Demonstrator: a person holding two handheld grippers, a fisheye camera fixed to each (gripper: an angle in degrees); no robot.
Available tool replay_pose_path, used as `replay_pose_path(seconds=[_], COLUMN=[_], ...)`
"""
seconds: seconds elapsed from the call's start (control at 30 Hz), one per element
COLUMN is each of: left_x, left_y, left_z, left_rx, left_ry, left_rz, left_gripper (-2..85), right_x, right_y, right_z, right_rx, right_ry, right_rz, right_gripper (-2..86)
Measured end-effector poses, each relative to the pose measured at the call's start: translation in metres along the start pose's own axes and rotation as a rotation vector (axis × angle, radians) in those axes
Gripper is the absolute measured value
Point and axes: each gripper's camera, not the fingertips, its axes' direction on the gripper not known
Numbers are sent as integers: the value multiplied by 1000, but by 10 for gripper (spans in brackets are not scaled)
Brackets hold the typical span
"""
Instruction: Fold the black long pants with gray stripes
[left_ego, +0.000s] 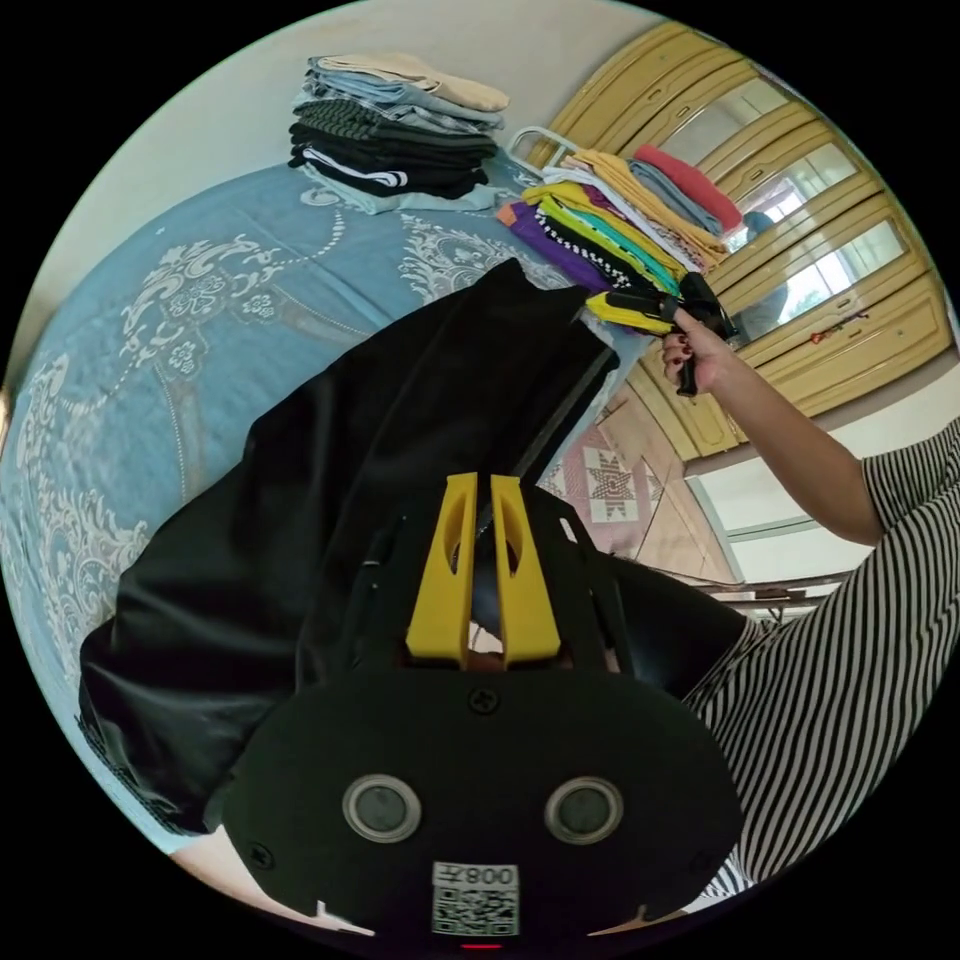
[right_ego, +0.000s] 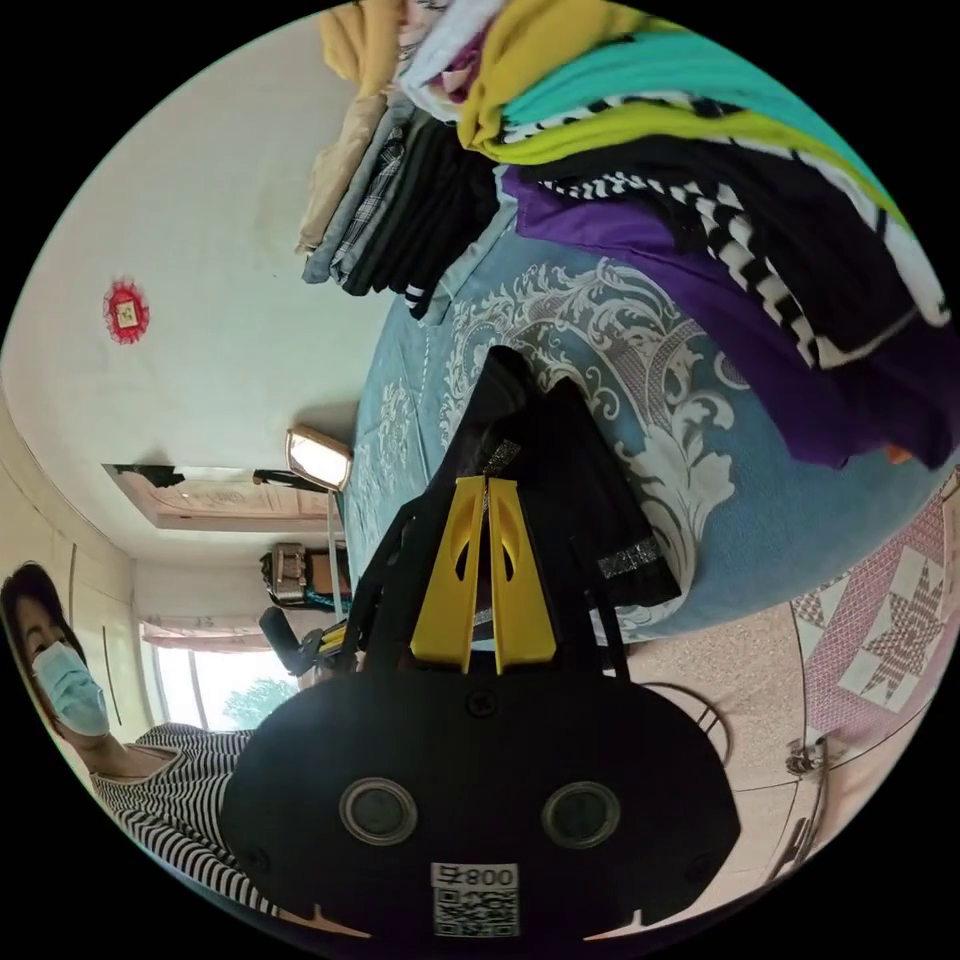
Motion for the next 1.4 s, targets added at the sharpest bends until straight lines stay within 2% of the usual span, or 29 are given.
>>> replay_pose_path(seconds=[0.2, 0.33, 0.6, 0.7, 0.8, 0.87, 1.03, 1.27, 1.4], left_x=[0, 1, 20, 28, 27, 26, 30, 14, 14], left_y=[-15, -27, -42, -42, -45, -48, -51, -50, -48], left_z=[28, 65, 47, 49, 75, 90, 90, 107, 97], left_rx=[-70, -191, -122, -122, -191, -231, -224, -240, -217], left_ry=[-105, -144, -98, -58, -36, -26, -22, 23, 33], left_rz=[-20, -6, 22, 50, 41, 22, 41, -34, -22], left_gripper=[62, 39, 5, 3, 3, 2, 3, 8, 13], right_x=[16, 16, 2, 8, 38, 55, 64, 83, 82], right_y=[4, 6, 31, 50, 68, 80, 103, 131, 152], right_z=[-43, -68, -135, -158, -159, -160, -171, -158, -167], right_rx=[6, 4, 53, 65, 28, 34, 52, 61, 142], right_ry=[-39, -50, -107, -49, 23, -4, 5, -3, -1], right_rz=[2, -24, -115, -127, -53, 0, 11, 93, 123], right_gripper=[2, 1, 1, 1, 1, 1, 1, 1, 1])
